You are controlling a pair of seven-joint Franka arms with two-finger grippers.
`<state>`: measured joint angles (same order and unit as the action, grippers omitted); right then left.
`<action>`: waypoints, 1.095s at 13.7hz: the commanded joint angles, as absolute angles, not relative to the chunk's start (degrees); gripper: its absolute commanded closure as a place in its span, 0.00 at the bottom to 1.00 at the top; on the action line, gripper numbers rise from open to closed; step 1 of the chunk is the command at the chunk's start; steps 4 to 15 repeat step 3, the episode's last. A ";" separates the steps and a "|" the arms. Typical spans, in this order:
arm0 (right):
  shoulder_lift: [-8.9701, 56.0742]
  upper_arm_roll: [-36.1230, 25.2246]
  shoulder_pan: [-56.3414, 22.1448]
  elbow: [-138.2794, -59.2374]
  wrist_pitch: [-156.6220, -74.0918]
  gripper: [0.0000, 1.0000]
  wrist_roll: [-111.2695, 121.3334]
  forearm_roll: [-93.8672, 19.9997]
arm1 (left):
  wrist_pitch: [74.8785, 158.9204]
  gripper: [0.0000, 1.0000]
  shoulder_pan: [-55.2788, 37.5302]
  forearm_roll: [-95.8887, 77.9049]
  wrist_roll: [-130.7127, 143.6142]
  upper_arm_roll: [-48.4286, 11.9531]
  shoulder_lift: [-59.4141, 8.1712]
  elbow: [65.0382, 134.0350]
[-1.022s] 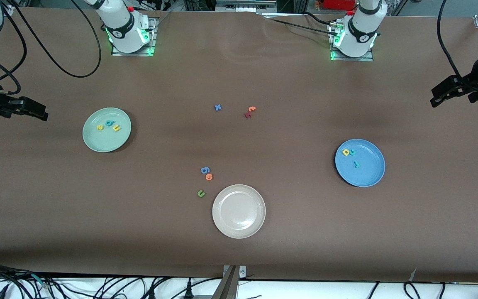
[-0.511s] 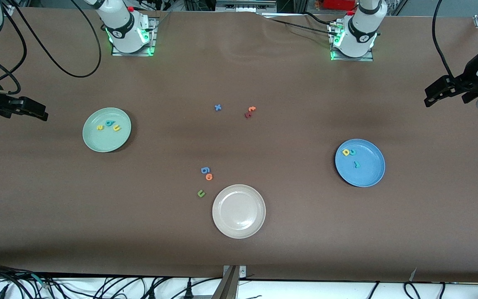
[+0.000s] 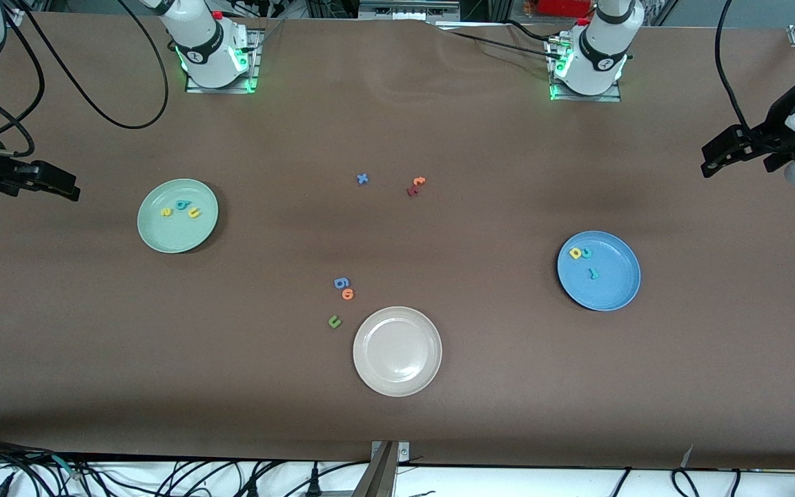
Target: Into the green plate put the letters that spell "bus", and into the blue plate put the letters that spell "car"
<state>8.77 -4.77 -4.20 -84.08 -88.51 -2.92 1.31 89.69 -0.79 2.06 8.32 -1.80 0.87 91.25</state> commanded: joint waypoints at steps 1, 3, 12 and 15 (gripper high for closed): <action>7.91 -4.39 -3.87 -84.81 -88.15 0.00 -2.37 1.85 | 90.26 0.00 -0.79 0.70 7.12 -1.67 1.58 92.02; 7.91 -4.39 -3.95 -84.81 -88.15 0.00 -2.37 1.85 | 90.26 0.00 -0.79 0.70 7.12 -1.67 1.58 92.02; 7.91 -4.39 -3.95 -84.81 -88.15 0.00 -2.37 1.85 | 90.26 0.00 -0.79 0.70 7.12 -1.67 1.58 92.02; 7.91 -4.39 -3.95 -84.81 -88.15 0.00 -2.37 1.85 | 90.26 0.00 -0.79 0.70 7.12 -1.67 1.58 92.02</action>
